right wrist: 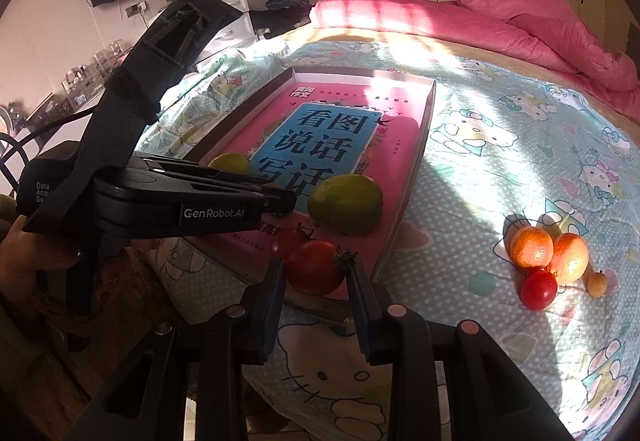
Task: Organize fruits
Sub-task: 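Lower the tomato and open the right tool while the left lowers and releases its fruit, then move both open tools back toward the fruit cluster on the bedspread, then grasp an orange with the left tool while the right grasps the small yellow-green fruit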
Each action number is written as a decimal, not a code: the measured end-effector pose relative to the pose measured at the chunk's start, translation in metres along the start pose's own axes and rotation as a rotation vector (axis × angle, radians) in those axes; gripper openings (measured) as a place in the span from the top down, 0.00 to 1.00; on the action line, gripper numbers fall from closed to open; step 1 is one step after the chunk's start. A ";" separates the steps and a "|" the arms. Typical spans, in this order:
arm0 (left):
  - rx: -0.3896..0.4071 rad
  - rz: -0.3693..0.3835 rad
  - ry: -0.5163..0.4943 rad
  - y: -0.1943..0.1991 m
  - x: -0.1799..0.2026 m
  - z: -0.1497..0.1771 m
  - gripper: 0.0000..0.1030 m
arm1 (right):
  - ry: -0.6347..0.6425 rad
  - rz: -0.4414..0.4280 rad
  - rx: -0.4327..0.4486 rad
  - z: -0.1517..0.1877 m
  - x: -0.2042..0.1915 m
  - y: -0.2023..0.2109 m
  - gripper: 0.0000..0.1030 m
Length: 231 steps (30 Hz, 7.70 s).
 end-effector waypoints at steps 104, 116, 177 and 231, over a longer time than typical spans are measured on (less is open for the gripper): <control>0.248 0.044 0.012 0.062 0.017 -0.014 0.25 | -0.176 0.084 0.141 -0.002 0.052 0.053 0.29; 0.243 0.053 -0.026 0.061 0.044 -0.015 0.25 | -0.236 0.169 0.233 -0.004 0.075 0.074 0.22; 0.092 0.096 -0.297 0.013 0.187 -0.004 0.25 | -0.460 0.349 0.143 0.005 0.218 0.147 0.18; -0.097 0.189 -0.292 -0.096 0.173 -0.050 0.33 | -0.253 0.284 -0.166 0.031 0.228 -0.001 0.32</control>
Point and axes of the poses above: each gripper's, at about its wrist camera, not at the fingertips, and y roughly against the way its jaws point, x to its right, z to its underside, the point moved 1 cm from there along -y, roughly the way its jaws point, and after that the axes turned 11 degrees about z, right-handed, at the moved point
